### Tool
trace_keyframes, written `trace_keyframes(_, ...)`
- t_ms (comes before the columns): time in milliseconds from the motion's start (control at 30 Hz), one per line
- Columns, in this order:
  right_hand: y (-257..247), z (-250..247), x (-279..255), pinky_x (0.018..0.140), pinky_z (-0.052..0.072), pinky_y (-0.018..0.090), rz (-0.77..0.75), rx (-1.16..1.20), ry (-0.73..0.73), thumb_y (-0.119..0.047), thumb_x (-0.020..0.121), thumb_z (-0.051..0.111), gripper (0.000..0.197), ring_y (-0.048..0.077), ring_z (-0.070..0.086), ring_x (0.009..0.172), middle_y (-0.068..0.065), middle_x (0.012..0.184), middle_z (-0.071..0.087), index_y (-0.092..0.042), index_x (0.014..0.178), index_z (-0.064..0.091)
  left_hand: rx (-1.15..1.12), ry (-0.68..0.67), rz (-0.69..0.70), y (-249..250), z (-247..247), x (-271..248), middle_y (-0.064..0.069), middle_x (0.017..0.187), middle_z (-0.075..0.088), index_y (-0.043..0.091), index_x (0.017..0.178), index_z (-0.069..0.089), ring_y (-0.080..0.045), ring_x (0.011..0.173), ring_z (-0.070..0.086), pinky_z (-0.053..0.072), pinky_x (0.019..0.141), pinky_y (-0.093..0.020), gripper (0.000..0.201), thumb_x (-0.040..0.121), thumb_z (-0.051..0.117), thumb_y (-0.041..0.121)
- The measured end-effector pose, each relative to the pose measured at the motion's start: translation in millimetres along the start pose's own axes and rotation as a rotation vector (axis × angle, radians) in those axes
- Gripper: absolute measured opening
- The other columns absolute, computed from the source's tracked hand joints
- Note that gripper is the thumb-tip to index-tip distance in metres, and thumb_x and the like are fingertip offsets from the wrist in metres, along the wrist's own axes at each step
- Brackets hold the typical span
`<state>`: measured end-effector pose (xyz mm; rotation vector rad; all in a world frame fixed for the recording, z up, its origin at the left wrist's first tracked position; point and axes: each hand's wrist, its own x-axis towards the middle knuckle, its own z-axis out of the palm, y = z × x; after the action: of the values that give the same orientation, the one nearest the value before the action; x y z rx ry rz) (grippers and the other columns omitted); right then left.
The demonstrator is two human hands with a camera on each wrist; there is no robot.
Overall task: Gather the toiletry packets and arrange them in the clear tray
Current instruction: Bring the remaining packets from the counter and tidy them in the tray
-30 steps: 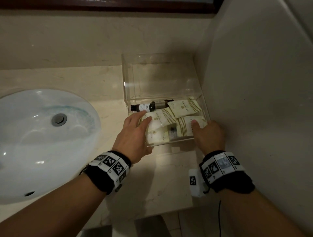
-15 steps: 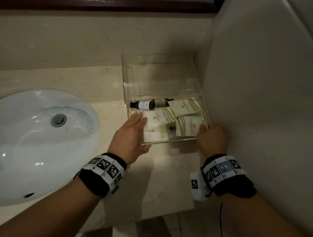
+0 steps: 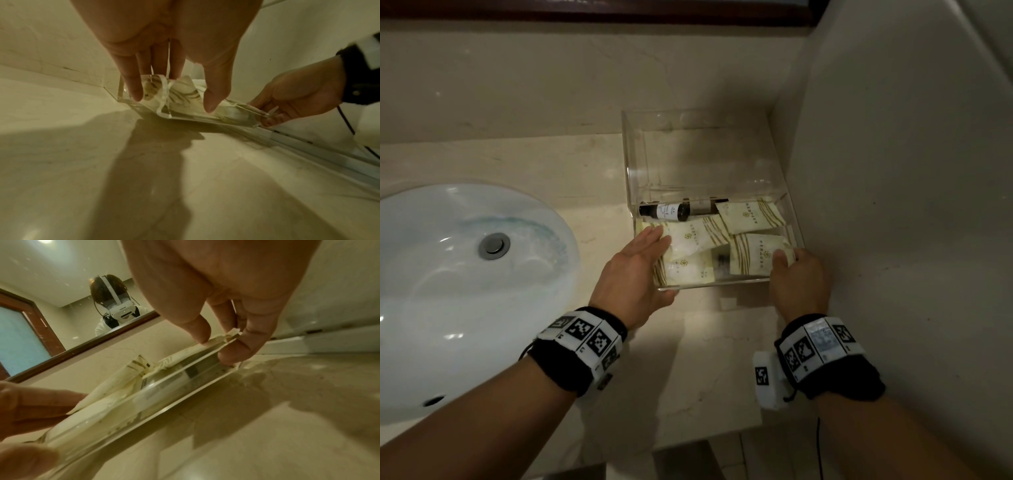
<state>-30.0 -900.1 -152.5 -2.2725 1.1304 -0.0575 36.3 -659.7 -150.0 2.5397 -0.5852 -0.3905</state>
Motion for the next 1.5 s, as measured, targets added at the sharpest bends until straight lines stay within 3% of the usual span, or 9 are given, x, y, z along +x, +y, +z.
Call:
trace_keyframes(267,1,4,-3,0.086,0.054,0.042,-0.020,0.022,0.060,-0.029,0.094,0.058,0.033,0.036,0.065,0.099,0.017,0.103,0.070,-0.005,0.113,0.068,-0.017,0.008,-0.027,2,-5,-1,-0.001,0.157,0.038,0.017,0.144,0.049,-0.017,0.141,0.041,0.034,0.116,-0.034,0.091,0.065,0.091,0.033)
trace_keyframes(433,-2,-8,7,0.068,0.038,0.029,-0.058,0.036,0.055,-0.006,0.091,0.057,0.018,0.038,0.065,0.087,0.022,0.092,0.070,0.000,0.101,0.070,-0.046,0.007,-0.053,6,-9,2,0.000,0.154,0.041,0.019,0.142,0.052,-0.018,0.135,0.050,0.037,0.114,-0.035,0.091,0.063,0.091,0.038)
trace_keyframes(700,-11,-11,18,0.066,0.034,0.027,-0.050,0.016,0.004,-0.007,0.092,0.055,0.018,0.037,0.064,0.090,0.021,0.094,0.070,0.000,0.097,0.071,-0.052,0.022,-0.057,8,-8,7,0.000,0.152,0.046,0.018,0.139,0.055,-0.016,0.134,0.050,0.036,0.113,-0.029,0.090,0.060,0.093,0.038)
trace_keyframes(800,-13,-11,20,0.067,0.034,0.027,-0.041,0.018,0.013,-0.007,0.092,0.054,0.021,0.037,0.064,0.091,0.021,0.096,0.071,-0.001,0.101,0.071,-0.024,0.042,-0.030,8,-6,6,-0.004,0.147,0.052,0.015,0.135,0.059,-0.020,0.131,0.055,0.041,0.109,-0.033,0.085,0.060,0.093,0.035)
trace_keyframes(900,-15,-11,19,0.064,0.034,0.026,-0.023,0.014,0.018,-0.002,0.090,0.053,0.021,0.029,0.058,0.077,0.015,0.084,0.068,-0.002,0.097,0.072,0.004,0.039,0.004,5,-5,8,-0.008,0.141,0.058,0.013,0.130,0.064,-0.023,0.123,0.061,0.050,0.103,-0.039,0.081,0.059,0.094,0.034)
trace_keyframes(1033,-15,-10,18,0.062,0.035,0.025,-0.006,0.006,0.021,0.001,0.088,0.053,0.020,0.025,0.052,0.069,0.007,0.071,0.057,-0.001,0.090,0.073,0.000,0.031,0.015,-2,-6,12,-0.005,0.141,0.058,0.013,0.129,0.065,-0.020,0.124,0.060,0.049,0.104,-0.038,0.079,0.058,0.094,0.033)
trace_keyframes(1267,-17,-7,24,0.062,0.037,0.027,0.009,0.049,0.012,-0.001,0.088,0.053,0.019,0.030,0.060,0.071,0.008,0.069,0.060,-0.005,0.081,0.071,-0.004,0.055,0.052,-8,-1,15,-0.004,0.135,0.064,0.015,0.126,0.068,-0.021,0.126,0.058,0.046,0.105,-0.037,0.074,0.060,0.093,0.037)
trace_keyframes(1400,-20,-6,23,0.063,0.047,0.033,0.019,0.069,-0.008,-0.005,0.087,0.052,0.018,0.033,0.063,0.077,0.016,0.083,0.069,-0.002,0.088,0.070,0.040,0.024,0.119,-2,-9,20,0.004,0.140,0.057,0.035,0.140,0.052,-0.022,0.128,0.049,0.050,0.096,-0.041,0.080,0.068,0.082,0.051)
trace_keyframes(1500,-25,-6,17,0.081,0.056,0.042,0.014,0.077,-0.013,-0.021,0.086,0.051,0.038,0.035,0.066,0.097,0.015,0.104,0.071,-0.009,0.118,0.067,0.182,0.024,0.200,3,-14,22,0.004,0.142,0.052,0.043,0.145,0.042,-0.025,0.127,0.046,0.047,0.092,-0.044,0.078,0.075,0.071,0.061)
